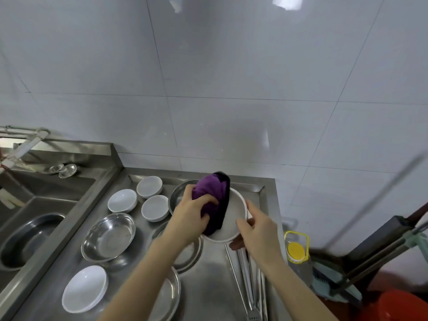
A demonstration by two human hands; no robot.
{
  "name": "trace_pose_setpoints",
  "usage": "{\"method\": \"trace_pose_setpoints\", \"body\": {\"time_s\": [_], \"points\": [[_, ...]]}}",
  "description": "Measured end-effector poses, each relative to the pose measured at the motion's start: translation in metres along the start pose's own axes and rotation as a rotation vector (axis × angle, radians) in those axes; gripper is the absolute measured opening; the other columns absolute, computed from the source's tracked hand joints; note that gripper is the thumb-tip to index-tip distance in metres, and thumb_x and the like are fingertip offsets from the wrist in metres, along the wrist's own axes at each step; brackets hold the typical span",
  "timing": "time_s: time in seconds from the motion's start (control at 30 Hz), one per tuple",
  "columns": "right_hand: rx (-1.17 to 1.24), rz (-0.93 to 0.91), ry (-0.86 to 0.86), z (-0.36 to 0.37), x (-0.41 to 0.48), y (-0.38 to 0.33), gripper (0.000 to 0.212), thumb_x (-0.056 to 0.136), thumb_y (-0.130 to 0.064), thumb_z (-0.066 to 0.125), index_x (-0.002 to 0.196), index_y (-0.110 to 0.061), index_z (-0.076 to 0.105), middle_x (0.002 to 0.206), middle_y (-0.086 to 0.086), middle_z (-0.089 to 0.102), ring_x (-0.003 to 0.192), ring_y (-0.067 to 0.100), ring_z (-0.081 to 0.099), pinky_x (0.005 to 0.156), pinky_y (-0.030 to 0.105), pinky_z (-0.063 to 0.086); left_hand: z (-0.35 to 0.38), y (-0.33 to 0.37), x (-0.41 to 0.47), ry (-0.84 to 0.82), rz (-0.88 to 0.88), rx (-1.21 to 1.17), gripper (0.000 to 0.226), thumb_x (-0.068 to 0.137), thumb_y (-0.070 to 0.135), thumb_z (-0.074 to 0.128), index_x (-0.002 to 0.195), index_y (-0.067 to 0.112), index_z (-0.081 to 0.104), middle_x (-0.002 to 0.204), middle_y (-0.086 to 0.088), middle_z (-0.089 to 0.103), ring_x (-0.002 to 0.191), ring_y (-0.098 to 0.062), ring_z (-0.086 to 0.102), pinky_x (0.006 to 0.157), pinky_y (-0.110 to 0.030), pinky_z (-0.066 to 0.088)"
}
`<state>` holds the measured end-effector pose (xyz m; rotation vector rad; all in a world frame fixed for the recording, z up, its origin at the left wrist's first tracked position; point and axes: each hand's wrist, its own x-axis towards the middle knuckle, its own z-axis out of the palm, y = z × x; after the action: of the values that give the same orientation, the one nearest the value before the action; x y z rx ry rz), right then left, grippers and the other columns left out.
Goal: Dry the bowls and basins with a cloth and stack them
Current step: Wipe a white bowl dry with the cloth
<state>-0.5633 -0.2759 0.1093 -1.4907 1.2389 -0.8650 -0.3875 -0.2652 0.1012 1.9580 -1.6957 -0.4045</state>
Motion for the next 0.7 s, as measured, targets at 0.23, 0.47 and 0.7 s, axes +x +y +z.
{"method": "trace_pose_setpoints", "body": {"time_s": [0.23,0.47,0.7], "points": [[-0.082,-0.101,0.238,0.011,0.015,-0.012,0.049,0.089,0.000,0.052,0.132,-0.023,0.060,0.059,0.005,0.059,0.044,0.005,0.058,0.044,0.008,0.040,0.009,0.031,-0.002,0.272,-0.261,-0.172,0.039,0.081,0.008,0.059,0.112,0.030,0.061,0.120,-0.006,0.038,0.081,-0.026,0.055,0.081,-0.031,0.044],[-0.169,-0.195,0.296,0.019,0.019,-0.014,0.057,0.090,-0.002,0.051,0.141,-0.027,0.051,0.068,0.009,0.057,0.058,0.016,0.049,0.054,0.015,0.038,0.035,0.056,-0.018,0.395,-0.482,-0.650,0.036,0.083,0.010,0.063,0.113,0.028,0.057,0.116,-0.007,0.045,0.084,-0.007,0.049,0.067,-0.016,0.040],[-0.486,-0.167,-0.271,-0.040,0.045,-0.039,0.042,0.084,-0.001,0.052,0.117,-0.019,0.068,0.069,0.000,0.065,0.070,0.010,0.068,0.071,0.024,0.056,0.001,0.013,0.006,0.080,0.015,-0.067,0.038,0.076,0.007,0.060,0.097,0.038,0.064,0.115,-0.002,0.043,0.091,-0.028,0.055,0.083,-0.032,0.047]]}}
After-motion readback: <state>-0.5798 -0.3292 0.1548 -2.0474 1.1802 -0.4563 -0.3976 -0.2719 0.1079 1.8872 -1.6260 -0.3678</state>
